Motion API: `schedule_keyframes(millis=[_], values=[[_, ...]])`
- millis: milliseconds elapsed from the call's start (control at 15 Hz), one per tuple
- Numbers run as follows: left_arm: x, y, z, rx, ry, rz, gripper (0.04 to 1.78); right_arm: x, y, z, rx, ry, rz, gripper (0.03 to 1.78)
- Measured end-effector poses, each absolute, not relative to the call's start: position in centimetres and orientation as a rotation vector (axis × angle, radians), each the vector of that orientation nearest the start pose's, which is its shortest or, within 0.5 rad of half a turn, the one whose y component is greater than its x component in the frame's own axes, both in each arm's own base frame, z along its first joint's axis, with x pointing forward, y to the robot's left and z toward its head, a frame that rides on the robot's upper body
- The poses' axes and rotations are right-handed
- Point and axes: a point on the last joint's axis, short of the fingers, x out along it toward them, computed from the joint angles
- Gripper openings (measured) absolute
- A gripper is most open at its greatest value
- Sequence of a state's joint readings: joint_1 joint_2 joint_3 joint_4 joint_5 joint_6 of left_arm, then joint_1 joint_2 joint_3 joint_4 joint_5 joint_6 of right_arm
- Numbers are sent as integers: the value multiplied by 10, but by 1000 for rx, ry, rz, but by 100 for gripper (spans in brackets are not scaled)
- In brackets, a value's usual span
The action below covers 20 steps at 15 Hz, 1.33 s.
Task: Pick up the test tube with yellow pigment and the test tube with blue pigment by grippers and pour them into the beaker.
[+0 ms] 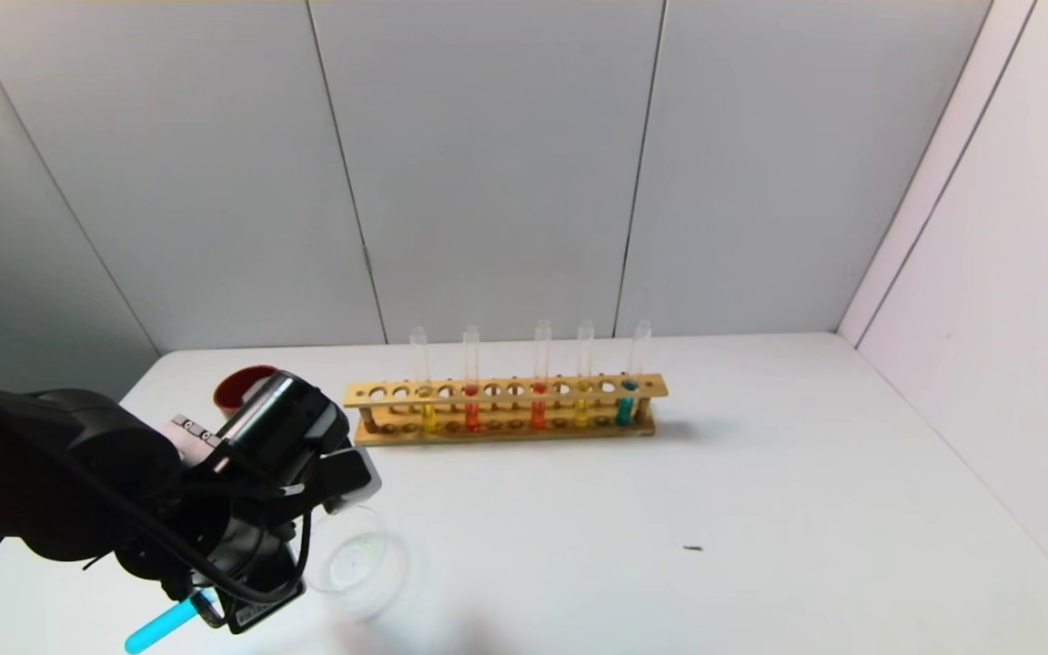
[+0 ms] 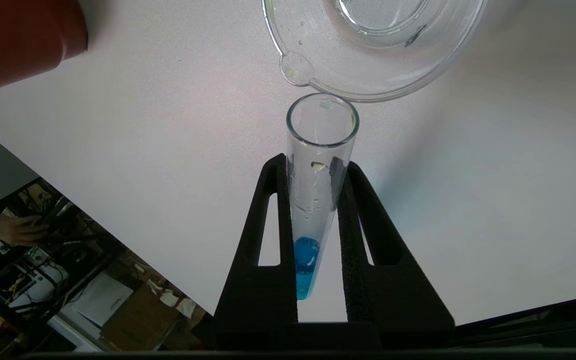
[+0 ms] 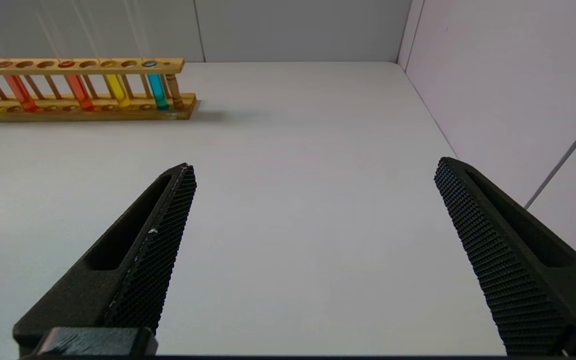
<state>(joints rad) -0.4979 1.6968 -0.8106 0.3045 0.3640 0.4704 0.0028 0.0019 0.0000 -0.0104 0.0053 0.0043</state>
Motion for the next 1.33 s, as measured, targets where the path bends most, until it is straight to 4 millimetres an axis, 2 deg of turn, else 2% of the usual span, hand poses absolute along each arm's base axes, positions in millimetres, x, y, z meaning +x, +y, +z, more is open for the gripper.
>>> schedule_keyframes(millis=[533, 867, 1333], values=[[237, -111, 118, 958, 1177, -364, 30, -23, 0, 77, 4, -8, 9, 174], [249, -116, 112, 996, 1232, -354, 30, -23, 0, 77, 5, -8, 9, 174], [253, -119, 105, 1027, 1277, -363, 30, -23, 0, 77, 5, -8, 8, 174]])
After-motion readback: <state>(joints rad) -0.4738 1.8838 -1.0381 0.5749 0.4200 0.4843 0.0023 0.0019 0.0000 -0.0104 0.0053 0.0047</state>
